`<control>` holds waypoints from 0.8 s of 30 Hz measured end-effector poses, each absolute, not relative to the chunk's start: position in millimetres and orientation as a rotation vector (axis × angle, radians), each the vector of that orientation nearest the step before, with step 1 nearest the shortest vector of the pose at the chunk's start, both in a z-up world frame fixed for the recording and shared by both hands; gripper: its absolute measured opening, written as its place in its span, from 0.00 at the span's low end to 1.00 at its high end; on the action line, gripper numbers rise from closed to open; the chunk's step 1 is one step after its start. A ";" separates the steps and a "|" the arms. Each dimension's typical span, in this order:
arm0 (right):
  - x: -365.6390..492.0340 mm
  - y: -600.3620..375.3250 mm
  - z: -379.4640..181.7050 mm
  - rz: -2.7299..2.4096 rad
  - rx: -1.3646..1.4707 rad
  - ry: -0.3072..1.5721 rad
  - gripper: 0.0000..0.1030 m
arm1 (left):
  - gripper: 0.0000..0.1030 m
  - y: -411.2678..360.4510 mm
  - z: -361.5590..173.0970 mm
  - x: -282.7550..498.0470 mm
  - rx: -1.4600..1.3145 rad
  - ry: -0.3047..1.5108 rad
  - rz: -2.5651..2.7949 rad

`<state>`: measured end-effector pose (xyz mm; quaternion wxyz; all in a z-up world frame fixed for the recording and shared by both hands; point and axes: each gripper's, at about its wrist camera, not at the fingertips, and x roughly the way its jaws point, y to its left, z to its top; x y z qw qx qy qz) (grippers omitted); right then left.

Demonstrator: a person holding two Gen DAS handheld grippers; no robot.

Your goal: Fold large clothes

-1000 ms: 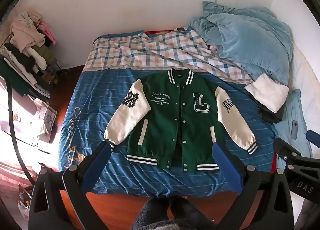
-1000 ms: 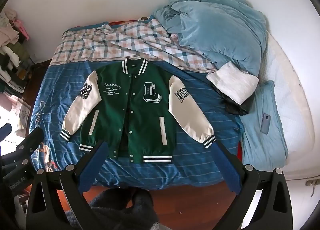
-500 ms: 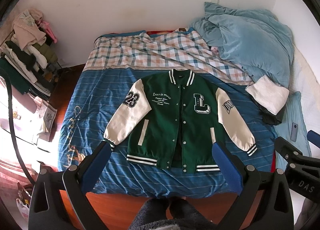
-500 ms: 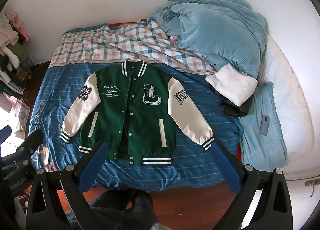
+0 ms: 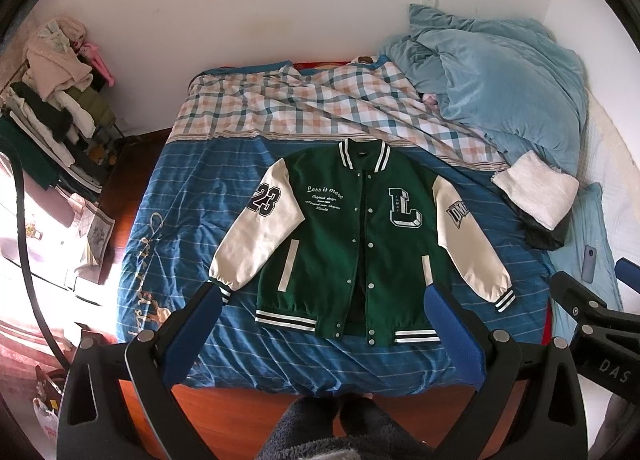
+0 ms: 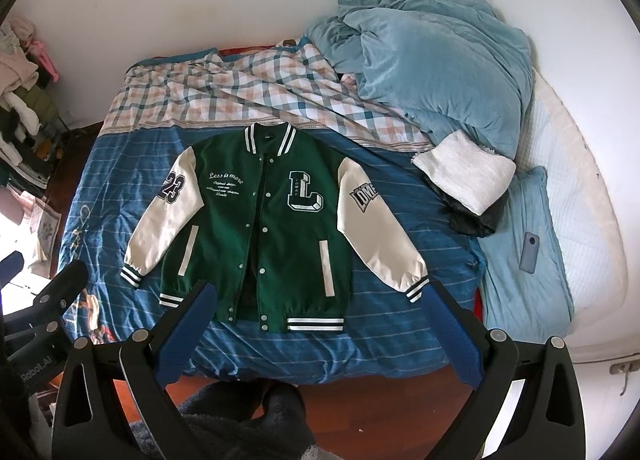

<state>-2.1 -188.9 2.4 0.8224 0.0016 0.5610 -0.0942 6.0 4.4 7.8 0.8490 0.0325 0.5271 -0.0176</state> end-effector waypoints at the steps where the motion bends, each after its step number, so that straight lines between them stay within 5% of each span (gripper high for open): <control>1: -2.2 -188.5 2.5 -0.201 0.003 1.193 1.00 | 1.00 4.7 8.5 6.6 0.069 1.110 -0.037; 24: 20.3 -181.3 27.9 -0.199 -0.001 1.185 1.00 | 1.00 5.2 11.5 10.7 0.065 1.107 -0.038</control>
